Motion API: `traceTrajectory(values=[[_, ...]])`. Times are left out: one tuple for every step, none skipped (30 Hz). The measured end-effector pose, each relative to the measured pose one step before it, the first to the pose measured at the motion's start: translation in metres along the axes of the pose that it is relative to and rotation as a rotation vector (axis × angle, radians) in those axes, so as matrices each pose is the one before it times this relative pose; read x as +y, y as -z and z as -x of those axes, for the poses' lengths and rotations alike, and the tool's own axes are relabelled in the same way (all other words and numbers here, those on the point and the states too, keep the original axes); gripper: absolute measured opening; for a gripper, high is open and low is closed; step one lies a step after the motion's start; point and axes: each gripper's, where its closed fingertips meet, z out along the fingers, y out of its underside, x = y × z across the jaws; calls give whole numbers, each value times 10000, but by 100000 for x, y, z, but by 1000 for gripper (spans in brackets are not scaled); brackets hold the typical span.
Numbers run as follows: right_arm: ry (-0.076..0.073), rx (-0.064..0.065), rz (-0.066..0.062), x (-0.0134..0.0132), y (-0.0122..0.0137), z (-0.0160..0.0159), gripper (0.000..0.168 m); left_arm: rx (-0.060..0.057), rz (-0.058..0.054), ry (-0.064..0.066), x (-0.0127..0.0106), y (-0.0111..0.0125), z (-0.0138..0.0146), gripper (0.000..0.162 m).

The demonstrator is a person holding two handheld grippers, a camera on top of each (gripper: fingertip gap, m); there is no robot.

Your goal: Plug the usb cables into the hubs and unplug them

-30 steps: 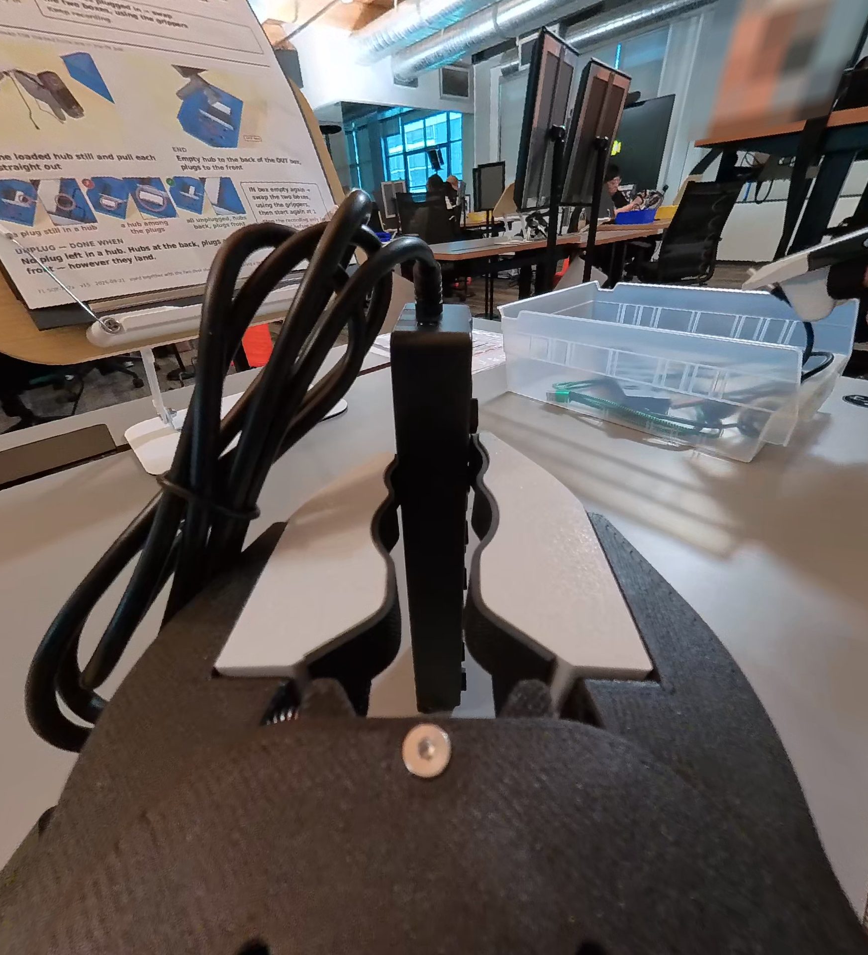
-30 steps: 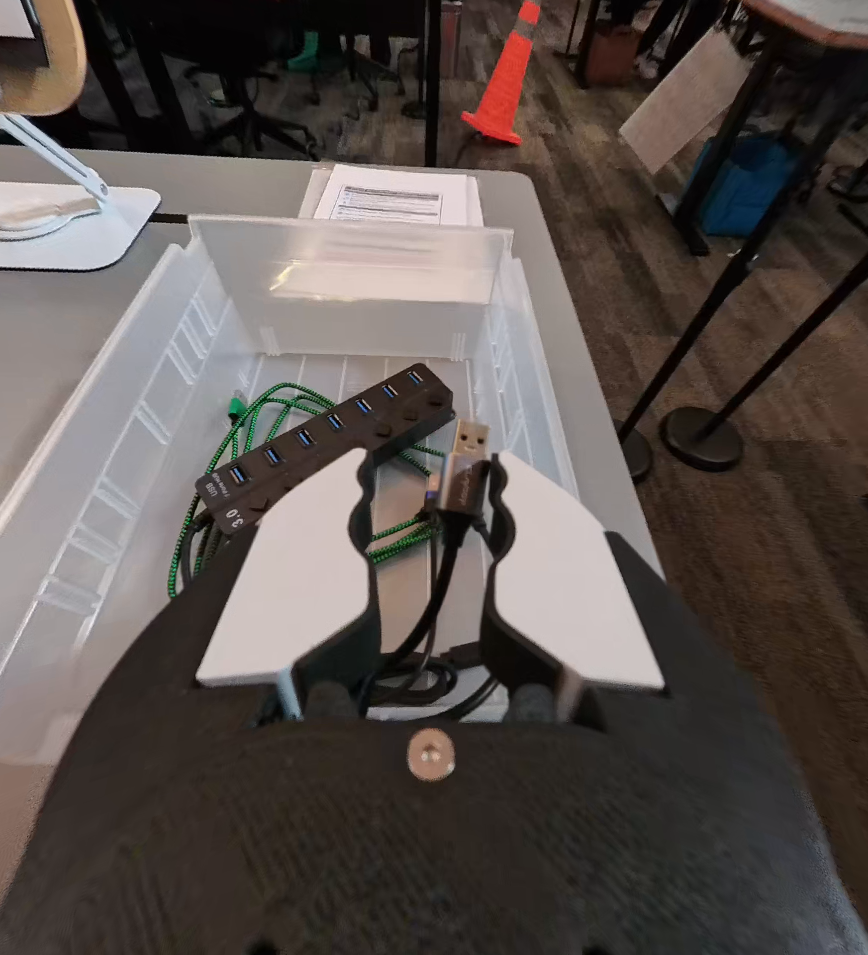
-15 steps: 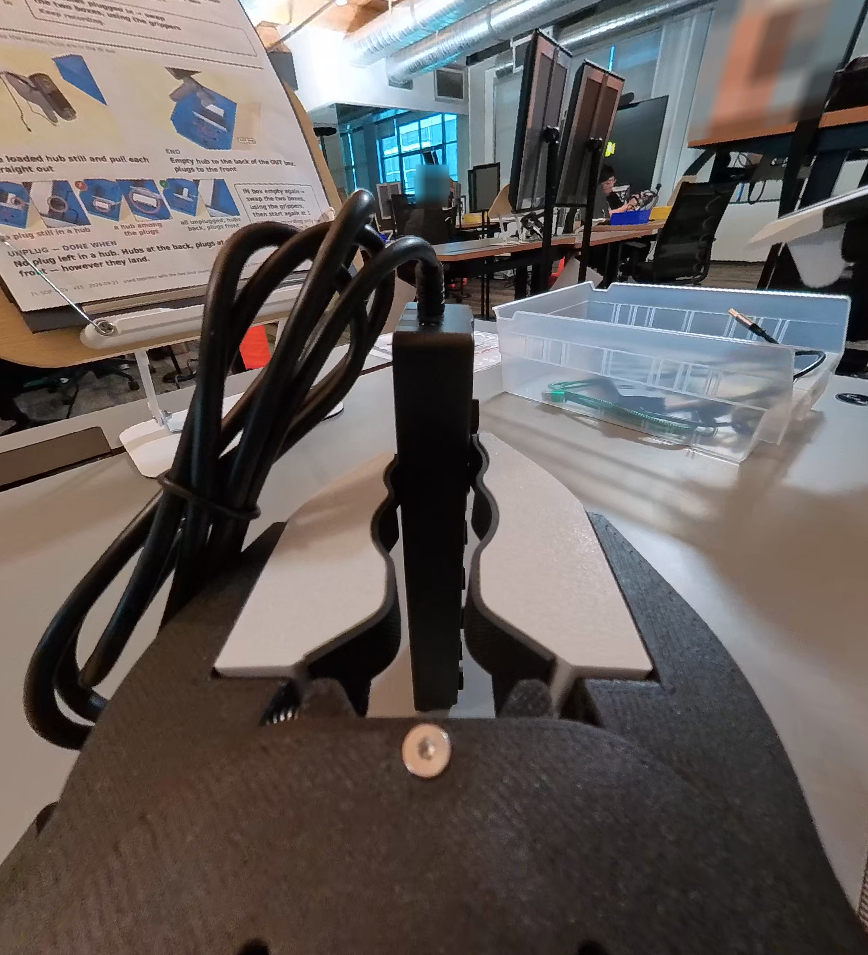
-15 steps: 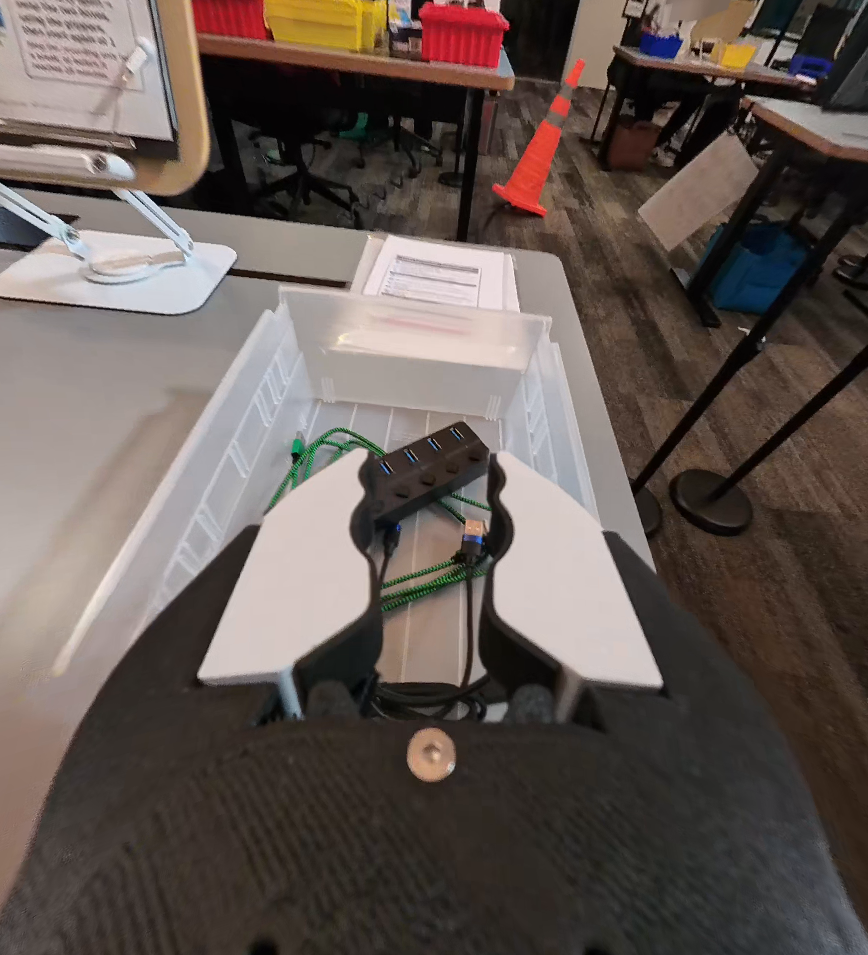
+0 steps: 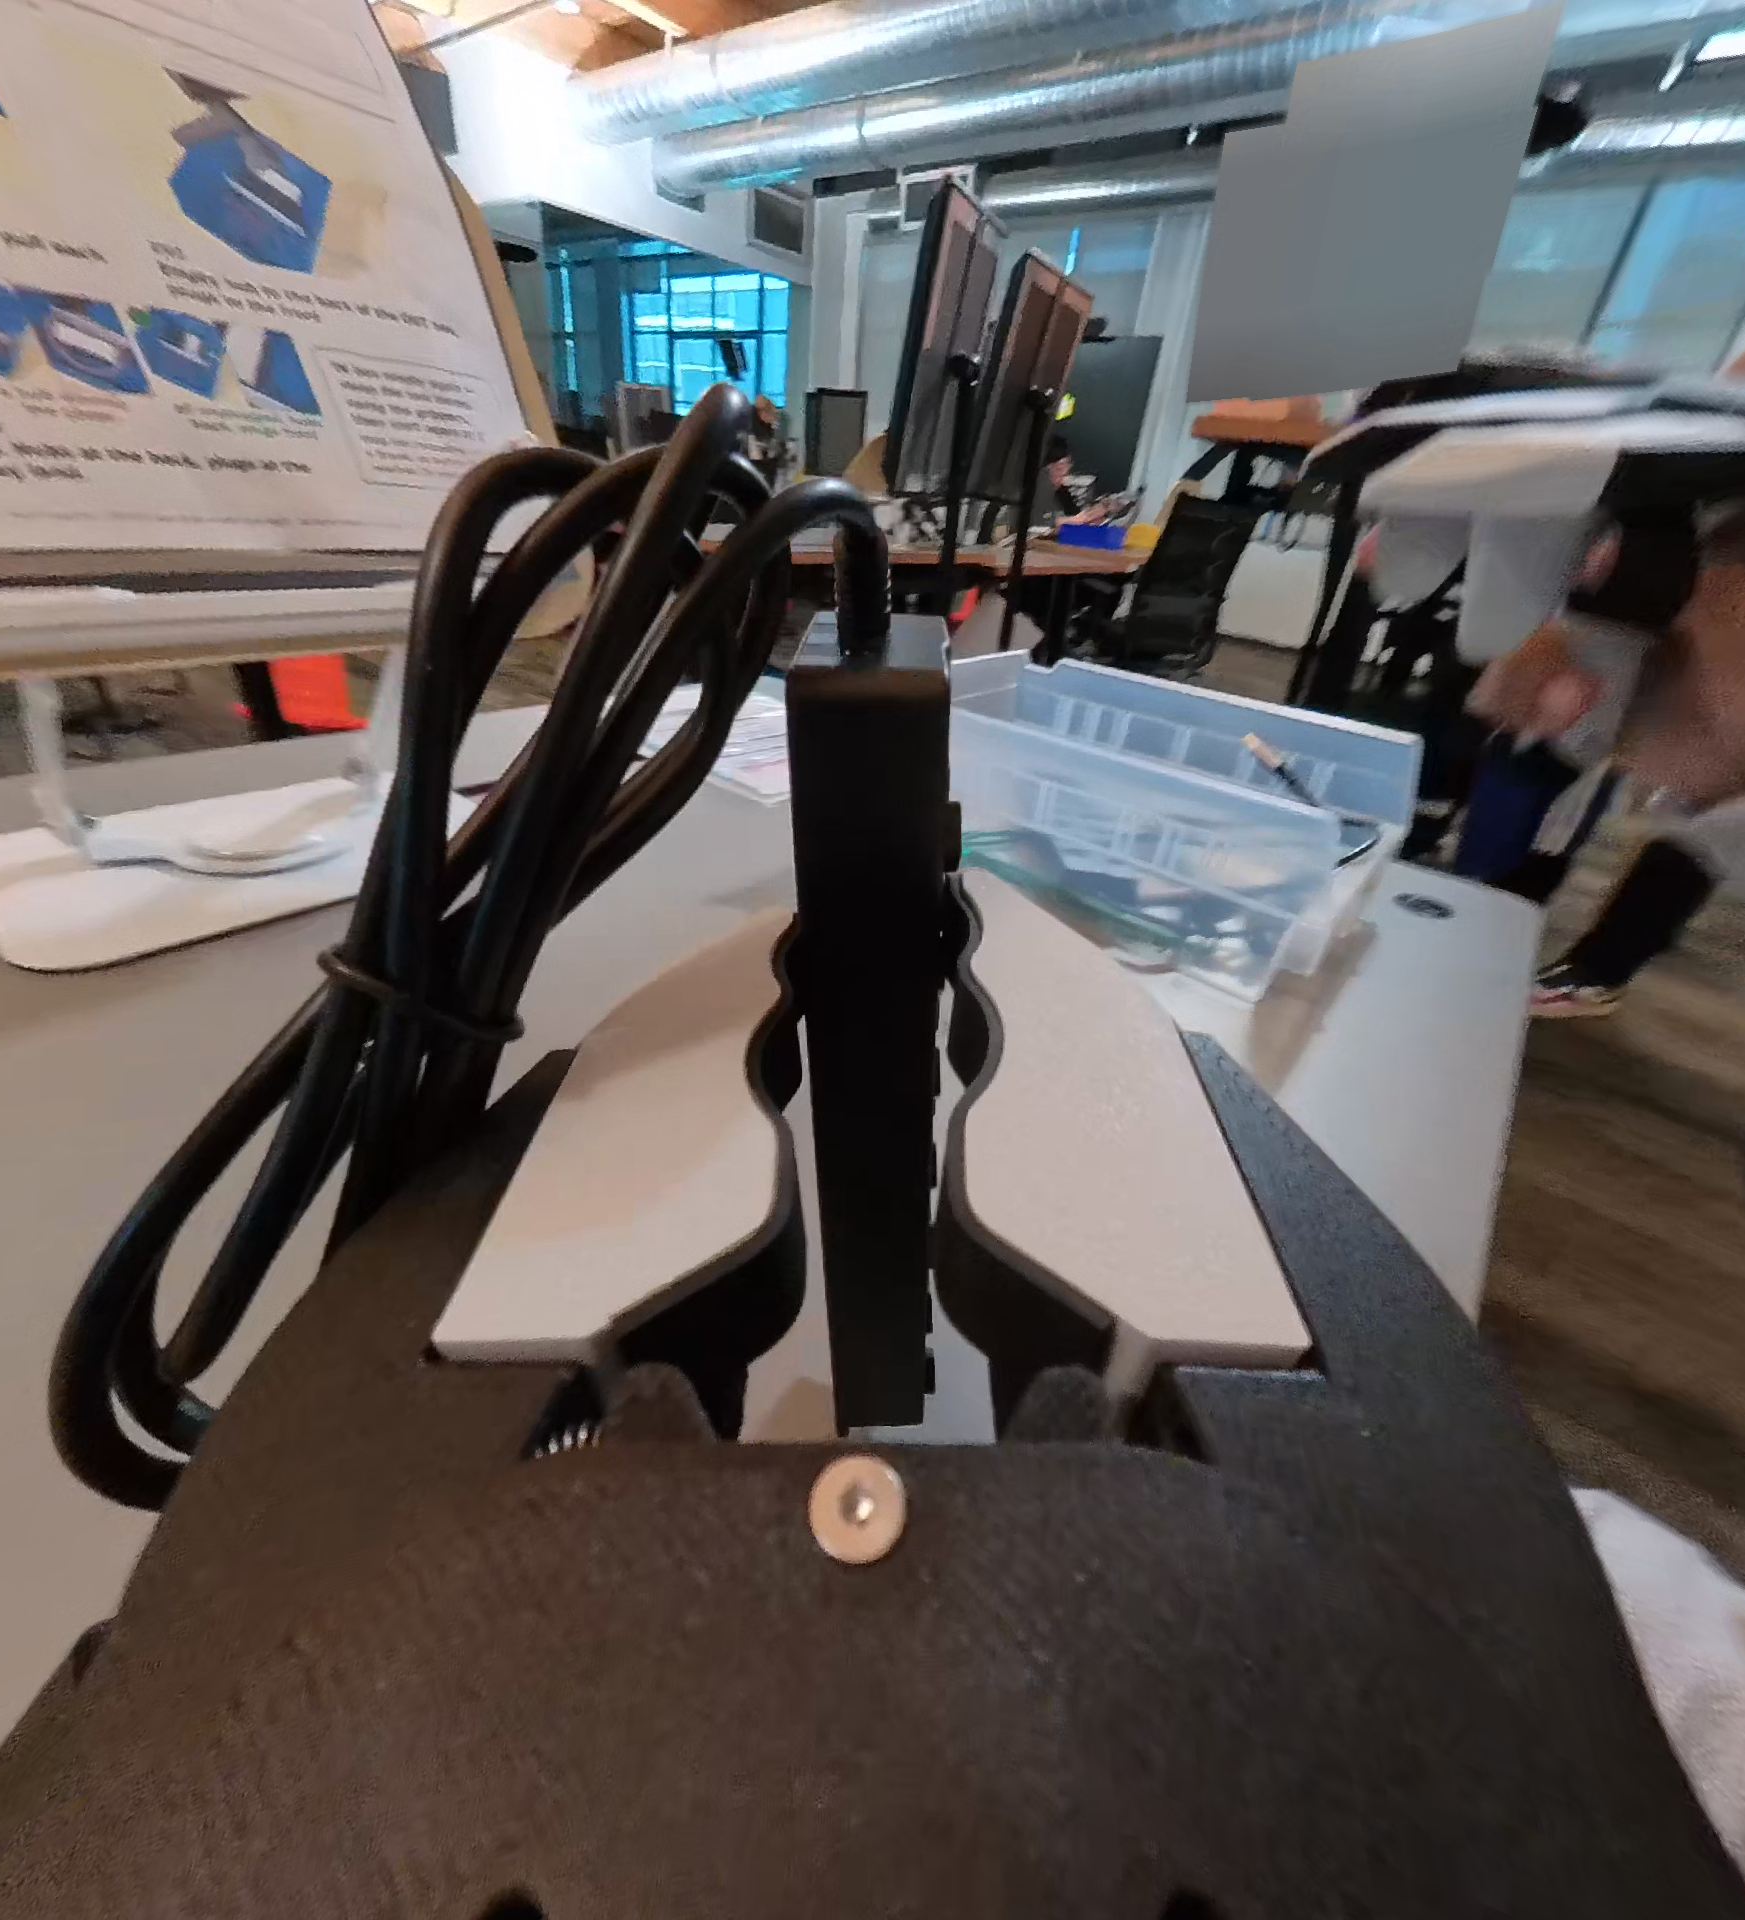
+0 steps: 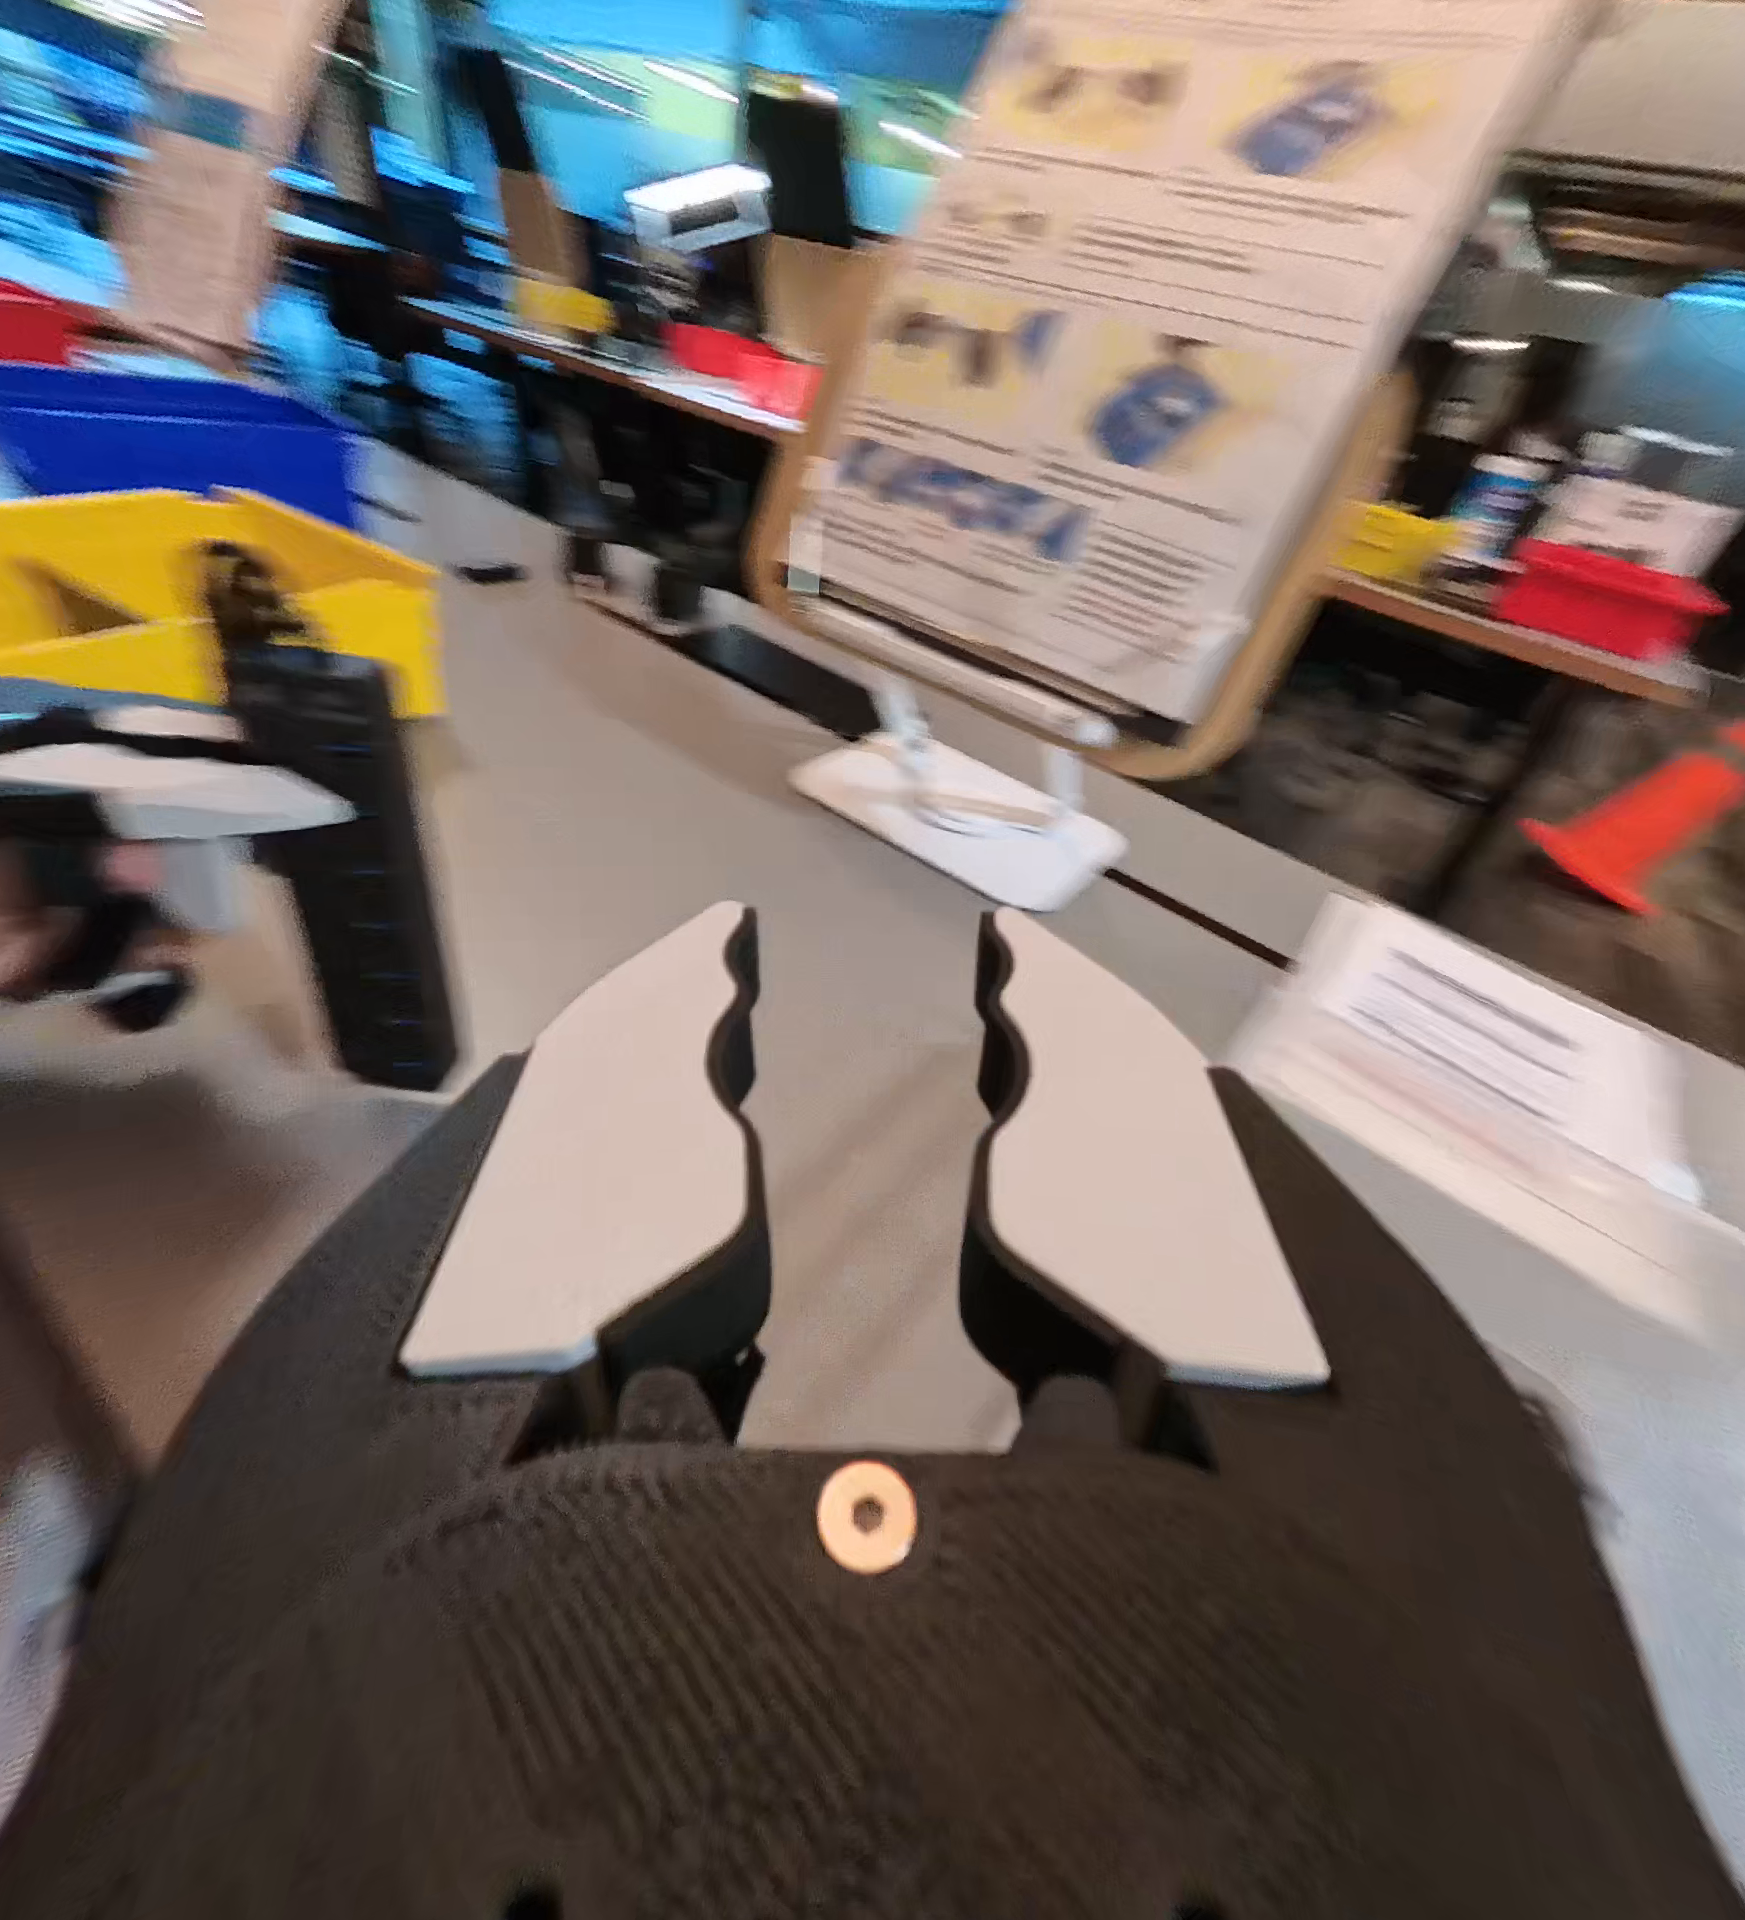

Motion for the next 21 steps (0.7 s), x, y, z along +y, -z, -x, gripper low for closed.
traceTrajectory(values=[[-112, -846, -160, 52, -941, 2485, 41, 208, -55, 478, -112, -16, -252, 28], [-152, -729, -95, 284, -1190, 2296, 41, 175, -41, 507, -41, -24, -158, 27], [-198, -674, -55, 460, -1364, 2174, 41, 147, -14, 501, 72, -18, -86, 28], [-229, -641, -5, 614, -1463, 2080, 41, 115, 11, 447, 128, -17, -12, 27], [-234, -525, 103, 852, -1518, 1841, 44, 130, 1, 365, 138, 1, -37, 27], [-173, -380, 230, 1060, -1447, 1510, 49, 238, -14, 290, 113, -3, -173, 28], [-43, -210, 319, 1146, -1259, 1091, 56, 331, -8, 247, 72, -29, -320, 28], [91, -65, 277, 1019, -1018, 728, 62, 375, -4, 223, 59, -37, -402, 28], [180, -35, 195, 842, -754, 511, 66, 456, 3, 236, 40, -54, -508, 28], [99, -84, 152, 645, -509, 405, 67, 465, 35, 258, 81, -69, -531, 28], [-86, -203, 73, 401, -326, 422, 67, 469, 42, 265, 119, -75, -534, 28], [-213, -281, -46, 166, -181, 419, 66, 440, 68, 248, 177, -90, -502, 27], [-250, -258, -121, 0, -54, 305, 65, 364, 43, 192, 170, -88, -417, 28], [-267, -248, -145, -55, 35, 208, 62, 316, 38, 140, 152, -82, -383, 28], [-288, -337, -157, -103, 101, 280, 57, 316, 63, 100, 165, -78, -394, 27], [-326, -415, -164, -110, 134, 343, 51, 275, 95, 55, 177, -87, -364, 27], [-402, -378, -164, -105, 157, 230, 48, 252, 126, -1, 192, -99, -357, 27], [-483, -393, -146, -55, 165, 203, 43, 258, 172, -24, 262, -119, -366, 28], [-557, -463, -92, 47, 150, 235, 38, 227, 192, -37, 290, -123, -340, 27], [-589, -496, -29, 127, 148, 248, 33, 141, 107, -76, 203, -117, -259, 28], [-534, -459, 11, 193, 96, 209, 29, 94, 25, -59, 127, -105, -216, 28]])
